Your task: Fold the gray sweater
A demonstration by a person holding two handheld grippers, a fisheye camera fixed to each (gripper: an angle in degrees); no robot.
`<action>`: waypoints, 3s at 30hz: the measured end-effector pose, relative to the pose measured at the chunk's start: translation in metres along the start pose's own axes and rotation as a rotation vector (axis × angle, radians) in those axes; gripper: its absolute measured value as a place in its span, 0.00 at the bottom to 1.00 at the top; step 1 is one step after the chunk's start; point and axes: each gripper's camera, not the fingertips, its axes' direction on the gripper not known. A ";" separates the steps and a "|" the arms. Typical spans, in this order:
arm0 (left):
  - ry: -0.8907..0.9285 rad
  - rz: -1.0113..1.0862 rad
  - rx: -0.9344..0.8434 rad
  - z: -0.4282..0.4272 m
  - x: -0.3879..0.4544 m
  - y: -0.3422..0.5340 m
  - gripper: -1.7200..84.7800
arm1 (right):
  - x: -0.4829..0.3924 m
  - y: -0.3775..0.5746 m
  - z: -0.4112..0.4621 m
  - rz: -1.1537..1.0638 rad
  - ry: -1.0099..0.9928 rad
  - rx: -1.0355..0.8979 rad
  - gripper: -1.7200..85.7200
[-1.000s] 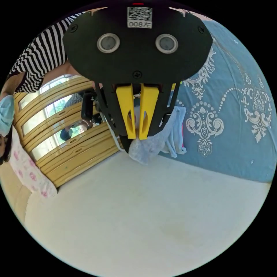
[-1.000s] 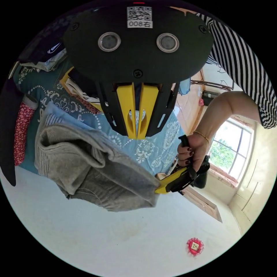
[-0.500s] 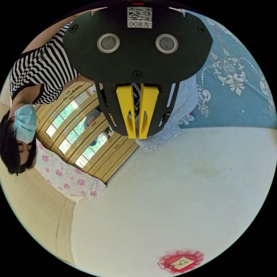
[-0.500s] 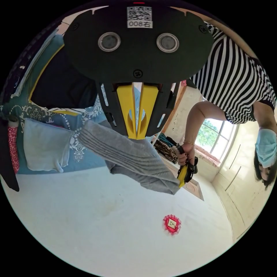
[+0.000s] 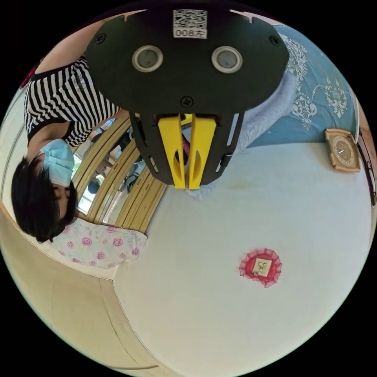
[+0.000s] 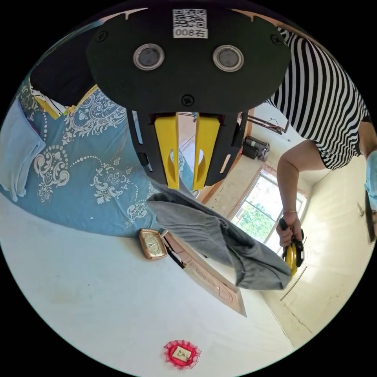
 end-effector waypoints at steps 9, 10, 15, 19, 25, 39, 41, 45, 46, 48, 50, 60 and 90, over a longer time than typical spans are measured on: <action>-0.102 0.039 0.093 -0.096 0.112 0.073 0.04 | -0.021 0.081 0.105 -0.180 0.024 -0.128 0.15; -0.100 0.039 0.104 -0.102 0.123 0.084 0.04 | -0.026 0.095 0.110 -0.211 0.039 -0.131 0.15; -0.076 -0.010 0.140 -0.122 0.147 0.132 0.04 | -0.027 0.145 0.107 -0.287 0.131 -0.140 0.13; -0.038 -0.068 0.163 -0.134 0.159 0.172 0.04 | -0.017 0.195 0.091 -0.279 0.062 -0.117 0.13; 0.024 -0.063 0.211 -0.156 0.191 0.207 0.04 | 0.007 0.257 0.128 -0.216 -0.006 -0.167 0.15; -0.063 -0.032 0.216 -0.236 0.250 0.223 0.04 | 0.038 0.275 0.184 -0.220 0.027 -0.193 0.04; -0.099 -0.051 0.232 -0.261 0.246 0.223 0.04 | 0.027 0.272 0.180 -0.255 0.011 -0.206 0.03; -0.191 -0.083 0.278 -0.313 0.234 0.224 0.04 | 0.005 0.267 0.141 -0.335 -0.056 -0.180 0.03; -0.227 -0.107 0.302 -0.333 0.229 0.226 0.04 | -0.001 0.265 0.120 -0.354 -0.064 -0.155 0.03; -0.268 -0.143 0.338 -0.364 0.222 0.229 0.04 | -0.011 0.261 0.087 -0.381 -0.088 -0.108 0.03; -0.322 -0.183 0.380 -0.401 0.216 0.230 0.04 | -0.027 0.256 0.051 -0.431 -0.129 -0.060 0.02; -0.484 -0.148 0.400 -0.467 0.195 0.141 0.04 | -0.062 0.215 -0.043 -0.616 -0.141 0.093 0.02; -0.188 -1.381 -0.629 -0.385 -0.483 -0.044 0.08 | 0.420 0.137 0.008 0.654 0.398 -0.554 0.02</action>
